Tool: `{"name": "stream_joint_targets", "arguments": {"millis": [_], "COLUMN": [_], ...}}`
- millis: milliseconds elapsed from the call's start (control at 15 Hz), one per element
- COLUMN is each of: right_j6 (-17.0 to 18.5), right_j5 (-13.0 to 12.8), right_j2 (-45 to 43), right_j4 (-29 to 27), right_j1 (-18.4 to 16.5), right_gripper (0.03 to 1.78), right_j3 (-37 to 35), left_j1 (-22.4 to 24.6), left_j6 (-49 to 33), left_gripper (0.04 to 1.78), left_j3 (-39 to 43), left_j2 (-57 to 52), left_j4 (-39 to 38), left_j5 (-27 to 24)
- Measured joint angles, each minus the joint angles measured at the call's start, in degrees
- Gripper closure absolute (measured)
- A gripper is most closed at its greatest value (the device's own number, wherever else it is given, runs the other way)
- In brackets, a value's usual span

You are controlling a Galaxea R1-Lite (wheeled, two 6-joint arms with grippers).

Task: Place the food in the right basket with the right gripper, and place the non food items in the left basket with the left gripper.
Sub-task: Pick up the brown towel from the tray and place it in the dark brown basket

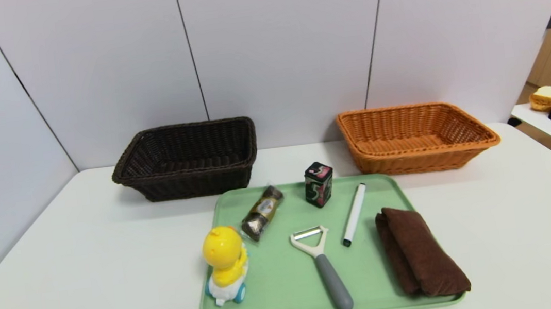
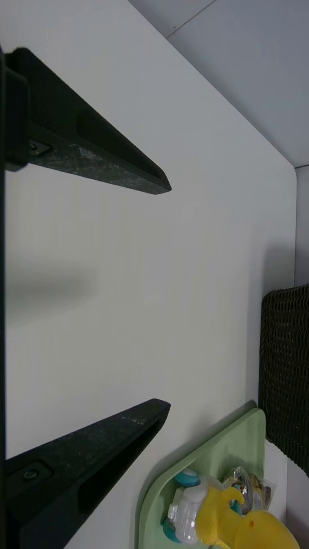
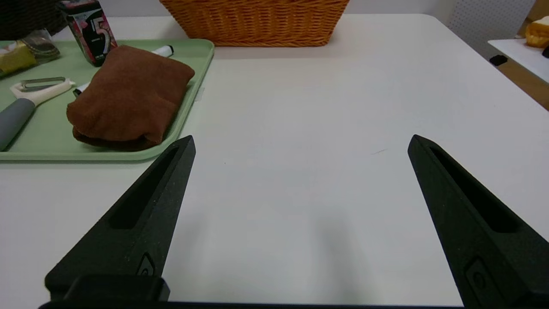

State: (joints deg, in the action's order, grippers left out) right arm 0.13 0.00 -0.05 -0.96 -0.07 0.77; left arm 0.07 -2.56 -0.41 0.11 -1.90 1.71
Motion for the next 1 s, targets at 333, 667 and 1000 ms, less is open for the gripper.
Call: {"name": "stream_joint_targets", "arguments": {"millis": [333,667,1000], "right_j6": [0.9,5.24,8.84], "right_j5": [2.97,9.59,11.79], "right_j2": [4.97,24.64,48.36], "right_j4": [-13.56,-30.26,-43.46], "right_j1": [-0.06,-0.66,2.52], "right_gripper": [0.1,0.1,0.1], "right_j3": [19.98,47.74,76.13], "left_j1": [0.0,-0.07,-0.12], "left_j6": [-0.2,-1.01,-4.11], "left_gripper": [0.13,0.13,0.13], "left_j3": [-16.97,-35.74,-48.24], "left_j2": [1.15,15.07,34.62], "left_j4": [14.87,28.64,30.07], "left_j5": [-0.91,-4.9,-11.98]}}
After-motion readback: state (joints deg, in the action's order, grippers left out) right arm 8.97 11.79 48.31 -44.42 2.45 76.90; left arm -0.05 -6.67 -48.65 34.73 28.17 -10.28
